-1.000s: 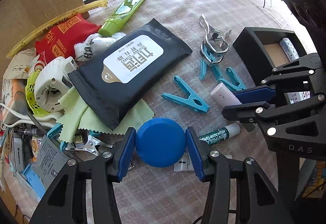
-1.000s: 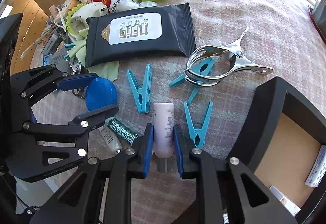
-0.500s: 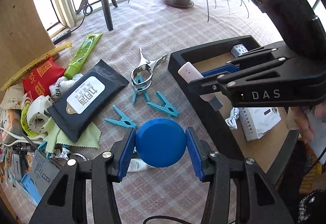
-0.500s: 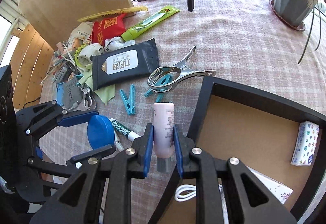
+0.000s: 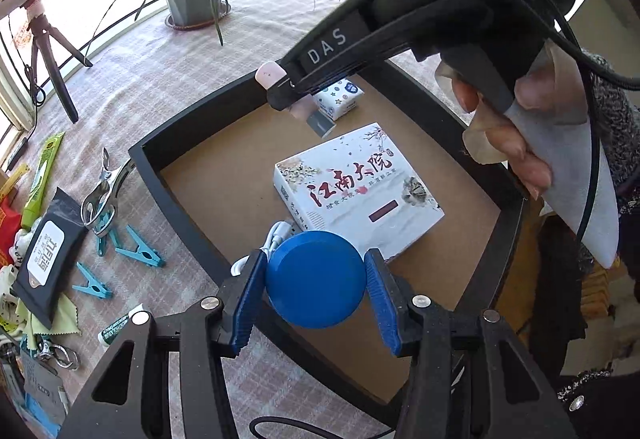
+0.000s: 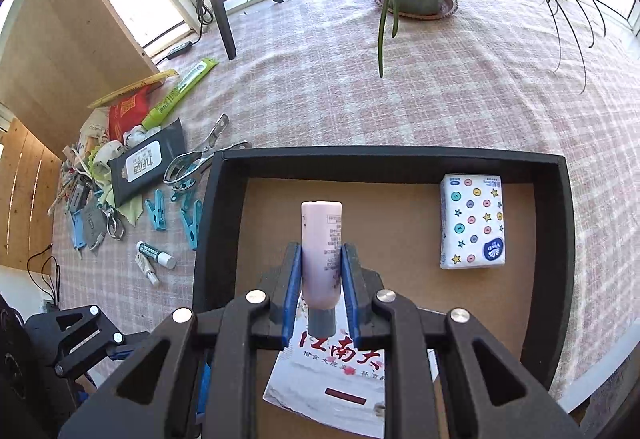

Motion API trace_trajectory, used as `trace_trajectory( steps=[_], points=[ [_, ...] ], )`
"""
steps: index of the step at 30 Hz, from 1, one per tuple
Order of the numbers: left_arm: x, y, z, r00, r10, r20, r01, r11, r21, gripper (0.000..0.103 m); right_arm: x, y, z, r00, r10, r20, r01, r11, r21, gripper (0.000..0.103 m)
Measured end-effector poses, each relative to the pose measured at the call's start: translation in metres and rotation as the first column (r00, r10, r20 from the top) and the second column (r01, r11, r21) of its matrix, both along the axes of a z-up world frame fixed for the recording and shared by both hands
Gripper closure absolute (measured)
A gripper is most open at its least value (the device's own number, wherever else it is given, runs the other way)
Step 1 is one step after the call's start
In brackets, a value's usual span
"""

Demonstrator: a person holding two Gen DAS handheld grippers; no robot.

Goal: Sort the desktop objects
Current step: 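Place the pink bottle and blue round case into the black tray with both tools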

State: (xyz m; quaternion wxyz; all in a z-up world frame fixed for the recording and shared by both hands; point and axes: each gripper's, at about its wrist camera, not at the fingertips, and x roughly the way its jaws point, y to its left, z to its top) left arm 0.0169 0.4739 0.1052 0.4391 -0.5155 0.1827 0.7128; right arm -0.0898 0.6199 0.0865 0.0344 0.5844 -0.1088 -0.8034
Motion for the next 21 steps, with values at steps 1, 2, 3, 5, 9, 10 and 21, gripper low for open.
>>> trace_trajectory(
  steps=[1, 2, 3, 5, 9, 10, 21],
  points=[
    [0.004, 0.004, 0.001, 1.000, -0.012, 0.000, 0.012, 1.000, 0.001, 0.055, 0.001, 0.005, 0.001, 1.000, -0.009, 0.000, 0.009, 1.000, 0.002, 0.083],
    [0.008, 0.008, 0.001, 1.000, -0.022, 0.000, 0.022, 1.000, 0.003, 0.055, 0.003, 0.008, 0.001, 1.000, -0.017, 0.000, 0.017, 1.000, 0.006, 0.083],
    [0.010, 0.011, 0.002, 0.999, -0.032, 0.000, 0.032, 0.999, 0.006, 0.055, 0.004, 0.011, 0.001, 1.000, -0.022, 0.001, 0.022, 1.000, 0.010, 0.083],
    [0.014, 0.016, 0.002, 0.999, -0.048, 0.000, 0.048, 0.999, 0.007, 0.055, 0.005, 0.015, 0.002, 1.000, -0.028, 0.003, 0.028, 0.999, 0.017, 0.083],
    [0.015, 0.018, 0.002, 0.999, -0.043, -0.007, 0.043, 0.999, -0.015, 0.035, 0.006, 0.013, 0.000, 1.000, -0.009, 0.020, 0.009, 1.000, 0.022, 0.073],
    [0.012, 0.015, 0.002, 0.999, -0.034, -0.011, 0.034, 0.999, -0.012, 0.034, 0.006, 0.011, 0.001, 1.000, -0.005, 0.015, 0.005, 1.000, 0.025, 0.069],
    [-0.040, -0.050, -0.007, 0.992, 0.121, -0.036, -0.123, 0.991, -0.049, 0.038, 0.000, -0.029, 0.008, 0.996, 0.091, 0.003, -0.091, 0.996, 0.009, 0.068]
  ],
)
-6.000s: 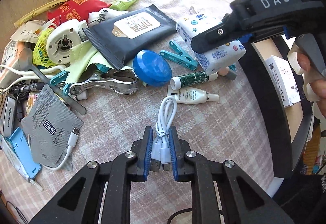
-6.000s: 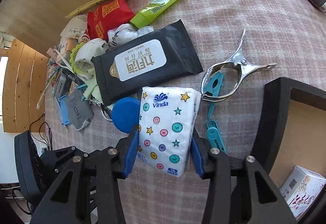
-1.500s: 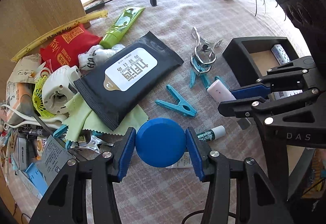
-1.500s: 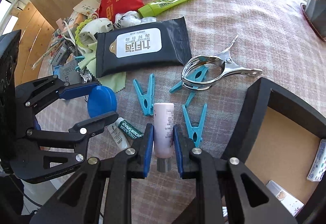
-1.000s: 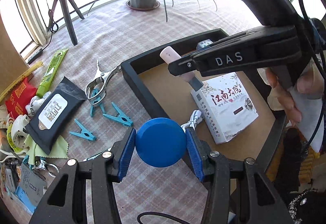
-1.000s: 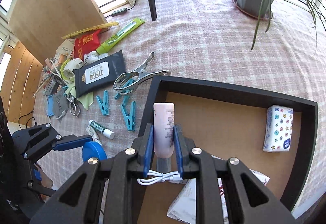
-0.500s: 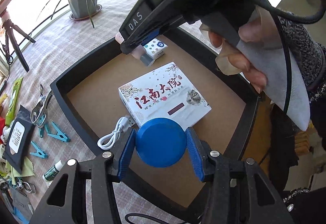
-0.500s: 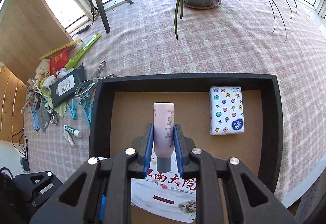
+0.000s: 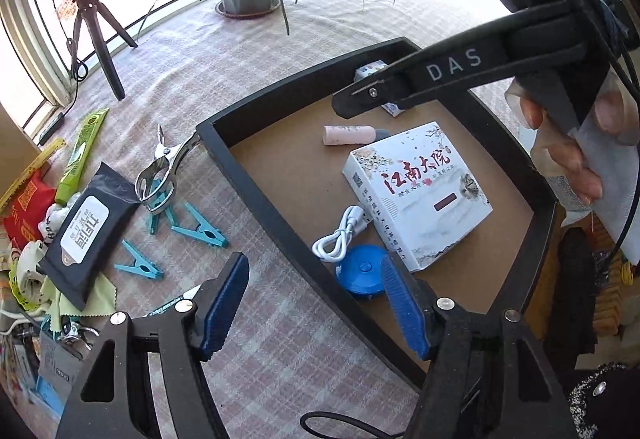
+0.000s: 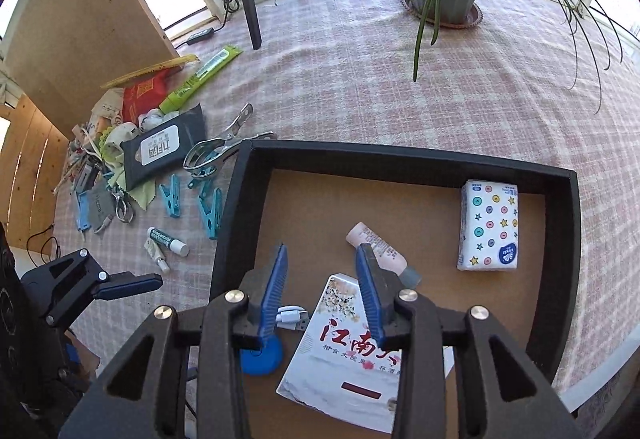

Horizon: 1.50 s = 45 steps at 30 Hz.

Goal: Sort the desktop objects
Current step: 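Place the pink bottle and blue round case into the black tray with both tools, then grasp the green lip balm with the left tool while the right tool grasps a teal clothespin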

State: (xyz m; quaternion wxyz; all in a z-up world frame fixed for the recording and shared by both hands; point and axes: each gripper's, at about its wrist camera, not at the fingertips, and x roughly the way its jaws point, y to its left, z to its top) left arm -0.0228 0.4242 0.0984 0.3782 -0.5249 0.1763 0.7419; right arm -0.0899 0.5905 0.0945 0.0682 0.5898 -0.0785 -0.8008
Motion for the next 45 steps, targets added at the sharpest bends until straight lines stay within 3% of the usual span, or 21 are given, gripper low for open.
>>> trace_trajectory(
  steps=[13, 18, 29, 33, 45],
  points=[
    [-0.048, -0.068, -0.032, 0.995, 0.101, -0.012, -0.102, 0.989, -0.110, 0.039, -0.025, -0.076, -0.003, 0.989, 0.145, 0.012, -0.144, 0.989, -0.045, 0.068],
    [-0.054, -0.078, -0.048, 0.996, 0.091, -0.006, -0.091, 0.986, -0.142, 0.040, -0.036, -0.106, -0.018, 0.979, 0.200, 0.048, -0.198, 0.979, -0.050, 0.068],
    [-0.062, -0.075, -0.071, 0.998, 0.052, 0.026, -0.047, 0.988, -0.145, 0.041, -0.061, -0.135, -0.063, 0.967, 0.206, 0.149, -0.200, 0.978, -0.053, 0.068],
    [-0.067, -0.074, -0.078, 0.997, 0.059, 0.046, -0.052, 0.989, -0.136, 0.059, -0.065, -0.138, -0.072, 0.967, 0.195, 0.165, -0.189, 0.980, -0.055, 0.068],
    [-0.073, -0.083, -0.082, 0.990, 0.129, 0.060, -0.121, 0.984, -0.129, 0.087, -0.072, -0.153, -0.084, 0.963, 0.195, 0.188, -0.200, 0.980, 0.005, 0.068]
  ],
)
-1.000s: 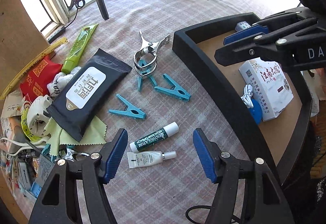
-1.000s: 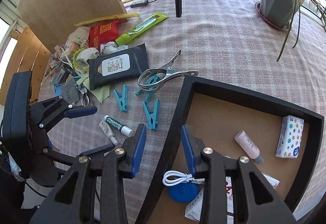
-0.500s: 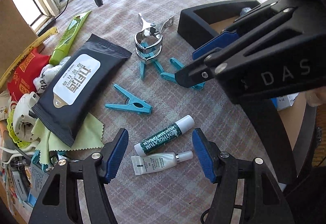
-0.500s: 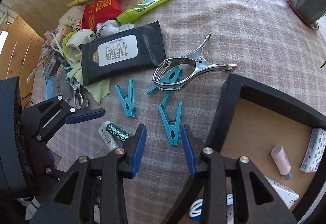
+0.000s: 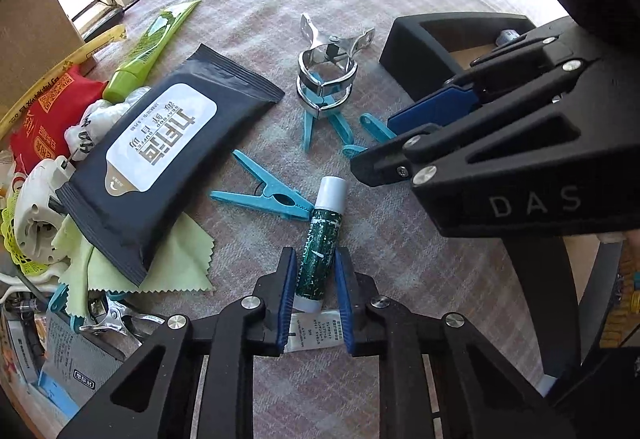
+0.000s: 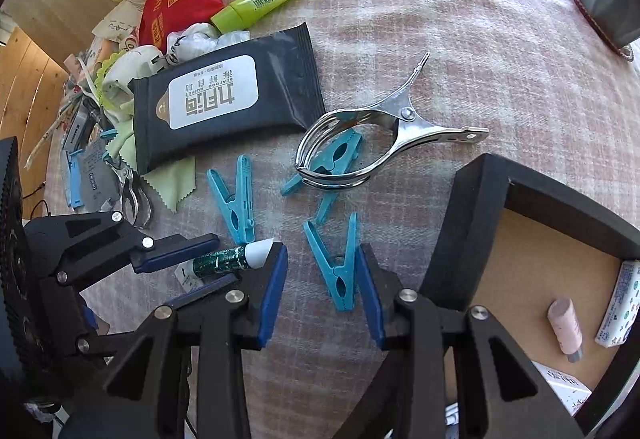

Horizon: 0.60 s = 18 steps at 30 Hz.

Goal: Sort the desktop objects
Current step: 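Grasp the green lip balm with the left tool while the right tool grasps a teal clothespin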

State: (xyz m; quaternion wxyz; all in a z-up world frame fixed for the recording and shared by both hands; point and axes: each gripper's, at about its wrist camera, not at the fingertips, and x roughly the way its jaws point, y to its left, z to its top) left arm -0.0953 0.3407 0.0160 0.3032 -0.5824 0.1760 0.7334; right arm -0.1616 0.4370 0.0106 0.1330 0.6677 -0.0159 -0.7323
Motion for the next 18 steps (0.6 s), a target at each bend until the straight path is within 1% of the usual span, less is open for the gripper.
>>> trace_trajectory(
  steps=[2, 6, 8, 9, 11, 13, 14, 15, 16, 17, 18],
  points=[
    [0.002, -0.003, 0.001, 1.000, 0.005, 0.003, -0.005, 1.000, 0.004, 0.088, -0.001, -0.004, -0.001, 1.000, 0.008, 0.002, -0.008, 1.000, 0.014, 0.068],
    [0.006, -0.011, 0.001, 1.000, 0.025, 0.009, -0.025, 1.000, 0.010, 0.088, -0.001, -0.012, -0.003, 0.999, 0.034, -0.002, -0.034, 0.998, 0.051, 0.068],
    [0.007, -0.012, 0.002, 1.000, 0.028, 0.003, -0.028, 1.000, 0.007, 0.086, 0.001, -0.019, -0.005, 0.999, 0.047, -0.009, -0.046, 0.997, 0.065, 0.068],
    [0.007, -0.012, 0.002, 0.999, 0.039, -0.003, -0.039, 0.999, 0.001, 0.076, 0.001, -0.022, -0.005, 0.999, 0.053, -0.010, -0.052, 0.996, 0.068, 0.068],
    [0.004, -0.012, 0.002, 0.998, 0.057, -0.003, -0.057, 0.998, 0.011, 0.061, 0.003, -0.027, -0.006, 0.998, 0.061, -0.016, -0.060, 0.993, 0.097, 0.068],
    [0.001, -0.010, 0.002, 0.997, 0.076, -0.010, -0.075, 0.997, 0.017, 0.064, 0.003, -0.031, -0.006, 0.998, 0.065, -0.021, -0.062, 0.993, 0.100, 0.068],
    [0.001, -0.008, 0.002, 0.997, 0.078, -0.017, -0.077, 0.997, 0.015, 0.067, 0.003, -0.032, -0.006, 0.998, 0.065, -0.022, -0.062, 0.993, 0.099, 0.068],
    [0.004, -0.006, 0.002, 0.997, 0.076, -0.025, -0.075, 0.997, 0.009, 0.080, 0.003, -0.032, -0.006, 0.997, 0.067, -0.024, -0.064, 0.993, 0.100, 0.068],
    [0.007, -0.003, 0.003, 0.997, 0.071, -0.032, -0.071, 0.997, 0.004, 0.086, 0.003, -0.030, -0.006, 0.997, 0.069, -0.025, -0.066, 0.993, 0.100, 0.070],
    [0.007, -0.003, 0.003, 0.997, 0.070, -0.030, -0.070, 0.998, 0.004, 0.088, 0.003, -0.028, -0.005, 0.997, 0.069, -0.027, -0.066, 0.993, 0.098, 0.072],
    [0.008, -0.003, 0.003, 0.997, 0.075, -0.025, -0.075, 0.997, 0.008, 0.089, 0.002, -0.026, -0.005, 0.998, 0.062, -0.026, -0.059, 0.994, 0.087, 0.079]
  ],
)
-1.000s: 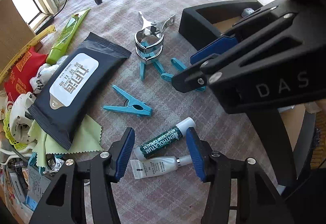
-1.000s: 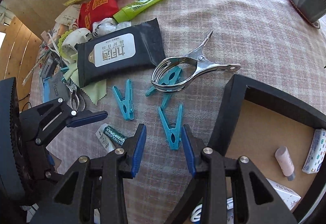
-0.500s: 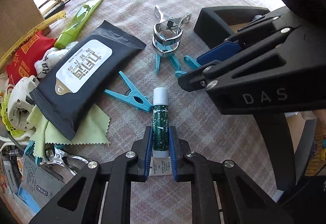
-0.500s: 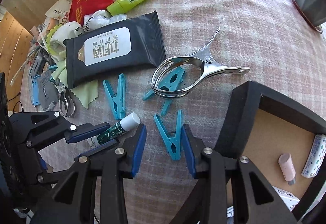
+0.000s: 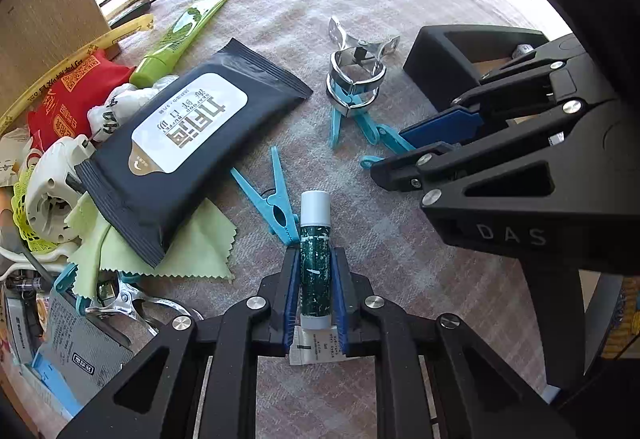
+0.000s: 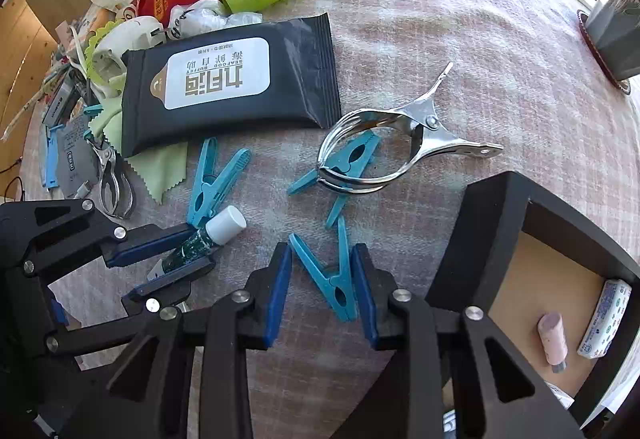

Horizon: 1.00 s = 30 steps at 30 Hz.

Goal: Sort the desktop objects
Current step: 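Grasp the green lip balm with the left tool while the right tool grasps a teal clothespin, then drop the lip balm and teal clothespin into the black tray with both tools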

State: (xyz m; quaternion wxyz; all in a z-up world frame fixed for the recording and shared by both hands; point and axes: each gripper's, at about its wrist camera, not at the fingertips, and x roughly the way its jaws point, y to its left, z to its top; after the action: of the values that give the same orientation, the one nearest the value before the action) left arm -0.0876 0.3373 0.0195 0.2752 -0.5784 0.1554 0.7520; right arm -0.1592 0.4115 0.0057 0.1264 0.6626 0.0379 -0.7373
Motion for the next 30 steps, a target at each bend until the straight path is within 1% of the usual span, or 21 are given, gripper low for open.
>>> trace_trajectory(
  steps=[3, 7, 12, 15, 16, 17, 18, 19, 21, 22, 23, 27, 30],
  points=[
    [0.003, -0.004, 0.002, 1.000, 0.022, 0.008, -0.022, 1.000, 0.015, 0.089, -0.001, 0.013, 0.004, 0.999, -0.045, 0.008, 0.046, 0.996, -0.071, 0.079],
    [0.010, -0.010, 0.007, 0.999, 0.049, 0.005, -0.049, 0.999, 0.020, 0.089, 0.001, 0.020, 0.008, 0.998, -0.070, 0.001, 0.069, 0.992, -0.109, 0.079],
    [0.027, -0.008, 0.029, 0.999, 0.050, -0.015, -0.049, 0.997, 0.059, 0.089, 0.009, 0.040, 0.028, 0.995, -0.094, -0.015, 0.089, 0.979, -0.183, 0.079],
    [0.040, 0.001, 0.046, 0.999, 0.033, -0.035, -0.030, 0.996, 0.089, 0.089, 0.018, 0.053, 0.046, 0.994, -0.102, -0.041, 0.092, 0.976, -0.199, 0.079],
    [0.046, 0.006, 0.051, 0.999, 0.023, -0.040, -0.019, 0.995, 0.099, 0.089, 0.027, 0.063, 0.051, 0.993, -0.105, -0.052, 0.093, 0.976, -0.199, 0.079],
    [0.034, 0.001, 0.054, 0.999, 0.010, -0.044, -0.005, 0.994, 0.109, 0.089, 0.031, 0.071, 0.056, 0.992, -0.111, -0.063, 0.097, 0.975, -0.199, 0.079],
    [0.035, 0.008, 0.059, 0.999, -0.002, -0.046, 0.007, 0.993, 0.118, 0.089, 0.038, 0.079, 0.062, 0.990, -0.120, -0.072, 0.104, 0.974, -0.200, 0.079],
    [0.030, 0.017, 0.070, 0.999, -0.018, -0.047, 0.024, 0.992, 0.126, 0.089, 0.045, 0.088, 0.068, 0.988, -0.131, -0.079, 0.113, 0.973, -0.201, 0.079],
    [0.037, 0.024, 0.074, 0.997, -0.055, -0.054, 0.062, 0.988, 0.142, 0.089, 0.066, 0.107, 0.076, 0.981, -0.167, -0.095, 0.145, 0.968, -0.204, 0.079],
    [0.050, 0.026, 0.078, 0.996, -0.074, -0.056, 0.082, 0.985, 0.151, 0.089, 0.075, 0.118, 0.081, 0.977, -0.187, -0.104, 0.164, 0.966, -0.200, 0.079],
    [0.056, 0.033, 0.080, 0.994, -0.095, -0.055, 0.103, 0.982, 0.158, 0.089, 0.078, 0.119, 0.080, 0.971, -0.210, -0.115, 0.186, 0.964, -0.193, 0.079],
    [0.083, 0.069, 0.092, 0.983, -0.173, -0.054, 0.180, 0.967, 0.179, 0.089, 0.120, 0.168, 0.087, 0.944, -0.301, -0.132, 0.276, 0.945, -0.175, 0.079],
    [0.102, 0.099, 0.097, 0.973, -0.225, -0.052, 0.230, 0.954, 0.190, 0.089, 0.145, 0.194, 0.086, 0.921, -0.364, -0.139, 0.341, 0.926, -0.163, 0.079]
  ],
)
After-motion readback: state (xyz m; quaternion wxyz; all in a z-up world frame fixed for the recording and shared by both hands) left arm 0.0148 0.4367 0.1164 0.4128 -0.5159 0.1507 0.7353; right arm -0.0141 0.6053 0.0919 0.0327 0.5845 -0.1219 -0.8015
